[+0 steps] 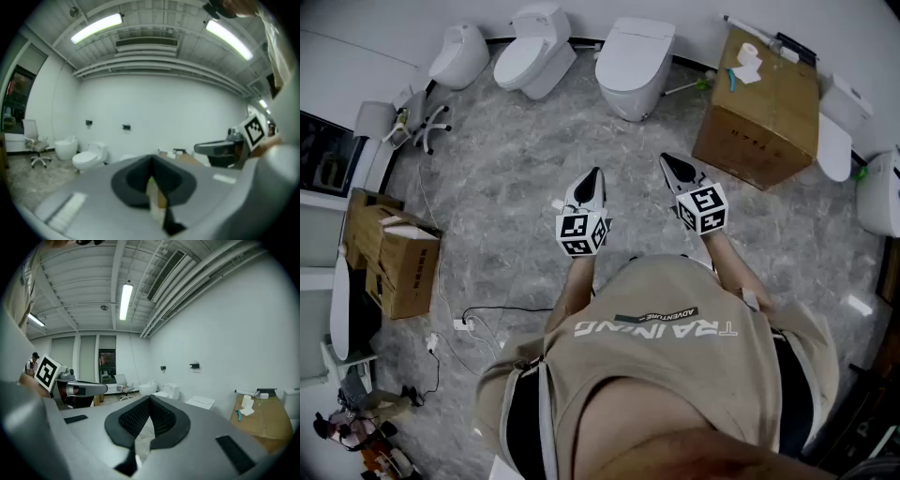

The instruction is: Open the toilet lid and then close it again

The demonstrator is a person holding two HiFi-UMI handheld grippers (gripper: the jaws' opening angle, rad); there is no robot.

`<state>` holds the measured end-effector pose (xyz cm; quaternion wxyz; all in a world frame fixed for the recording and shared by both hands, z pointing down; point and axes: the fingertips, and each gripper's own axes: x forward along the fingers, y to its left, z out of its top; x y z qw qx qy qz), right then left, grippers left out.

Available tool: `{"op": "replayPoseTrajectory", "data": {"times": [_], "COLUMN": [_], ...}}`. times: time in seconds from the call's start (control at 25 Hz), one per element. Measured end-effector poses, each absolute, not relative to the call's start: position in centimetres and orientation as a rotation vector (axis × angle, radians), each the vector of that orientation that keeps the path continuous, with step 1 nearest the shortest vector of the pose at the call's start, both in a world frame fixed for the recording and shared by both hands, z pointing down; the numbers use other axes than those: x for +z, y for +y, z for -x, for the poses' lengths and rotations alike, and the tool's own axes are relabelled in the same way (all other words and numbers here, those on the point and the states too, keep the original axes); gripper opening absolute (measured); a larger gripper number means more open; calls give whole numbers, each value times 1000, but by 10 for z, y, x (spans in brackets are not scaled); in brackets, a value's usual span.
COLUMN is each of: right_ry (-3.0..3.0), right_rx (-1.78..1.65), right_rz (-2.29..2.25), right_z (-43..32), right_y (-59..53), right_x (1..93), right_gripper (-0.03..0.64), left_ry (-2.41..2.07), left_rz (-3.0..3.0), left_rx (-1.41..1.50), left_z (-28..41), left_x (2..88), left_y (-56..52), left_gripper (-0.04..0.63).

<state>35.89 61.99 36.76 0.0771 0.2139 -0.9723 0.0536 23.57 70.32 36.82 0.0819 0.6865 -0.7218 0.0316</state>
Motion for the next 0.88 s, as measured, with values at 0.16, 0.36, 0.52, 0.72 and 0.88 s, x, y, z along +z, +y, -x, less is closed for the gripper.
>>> {"op": "replayPoseTrajectory", "data": {"times": [0.16,0.36,0.52,0.72,0.88], "right_ry": [-2898,-2879,-2858,-2792,-2746], "right_rx": [147,157,161,177,249], "right_rz": [-673,-705,-691,-682,-678], "right_z": [-352,-339,-332,-327,-326], "right_y": [600,594,590,581,554], "right_x": [369,375,387,410,430], "right_gripper": [9,9,9,9,9], "left_ry": [-2146,-2093,-2060,-2031,-2015], "left_rz": [-2065,-2099,-2135,-2083,-2034], "left_rx": [90,91,102,97,100], "left_z": [-224,-207,-200,-187,-177], "left_x": [371,379,385,410,424], "left_y": [692,682,669,653,633], "left_gripper": [3,3,3,3,3]}}
